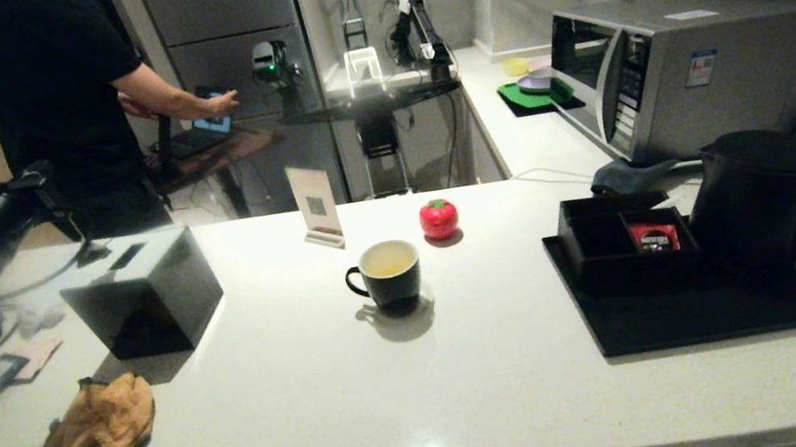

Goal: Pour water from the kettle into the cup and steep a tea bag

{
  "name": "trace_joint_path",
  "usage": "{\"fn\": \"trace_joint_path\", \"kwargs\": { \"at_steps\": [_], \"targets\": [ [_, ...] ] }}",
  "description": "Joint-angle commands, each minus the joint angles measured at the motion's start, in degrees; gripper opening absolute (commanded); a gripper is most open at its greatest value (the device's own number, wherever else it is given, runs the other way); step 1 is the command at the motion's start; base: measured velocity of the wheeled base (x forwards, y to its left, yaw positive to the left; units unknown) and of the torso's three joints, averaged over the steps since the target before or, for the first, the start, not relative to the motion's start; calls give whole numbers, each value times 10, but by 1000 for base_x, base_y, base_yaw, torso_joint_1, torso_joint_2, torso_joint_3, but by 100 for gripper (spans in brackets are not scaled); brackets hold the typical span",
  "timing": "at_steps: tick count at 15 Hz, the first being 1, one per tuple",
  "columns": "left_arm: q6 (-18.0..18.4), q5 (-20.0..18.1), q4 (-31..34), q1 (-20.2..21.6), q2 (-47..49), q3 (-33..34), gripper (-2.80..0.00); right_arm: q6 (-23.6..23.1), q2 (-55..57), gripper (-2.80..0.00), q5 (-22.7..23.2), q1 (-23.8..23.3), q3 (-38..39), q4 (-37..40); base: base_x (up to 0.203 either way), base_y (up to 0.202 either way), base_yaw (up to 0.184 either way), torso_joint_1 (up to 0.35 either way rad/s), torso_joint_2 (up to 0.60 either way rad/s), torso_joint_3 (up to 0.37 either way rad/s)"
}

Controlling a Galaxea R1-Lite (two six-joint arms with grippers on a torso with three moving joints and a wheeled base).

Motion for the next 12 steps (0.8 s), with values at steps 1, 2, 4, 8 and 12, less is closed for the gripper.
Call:
{"fn": "trace_joint_path", "kwargs": {
  "at_steps": [1,2,4,8,12],
  "targets": [
    [0,-1,-6,0,19,0,-280,-1,1,-280,0,0,1,0,0,0,0,0,0,0],
    [1,-1,-6,0,24,0,-280,-1,1,-280,0,0,0,0,0,0,0,0,0,0],
    [1,-1,-7,0,33,0,-280,-1,1,-280,0,0,1,0,0,0,0,0,0,0],
    [1,-1,-7,-2,48,-3,-280,-1,1,-280,0,0,0,0,0,0,0,0,0,0],
    [1,-1,-7,-1,58,-5,-280,-1,1,-280,0,0,0,0,0,0,0,0,0,0]
  ]
}}
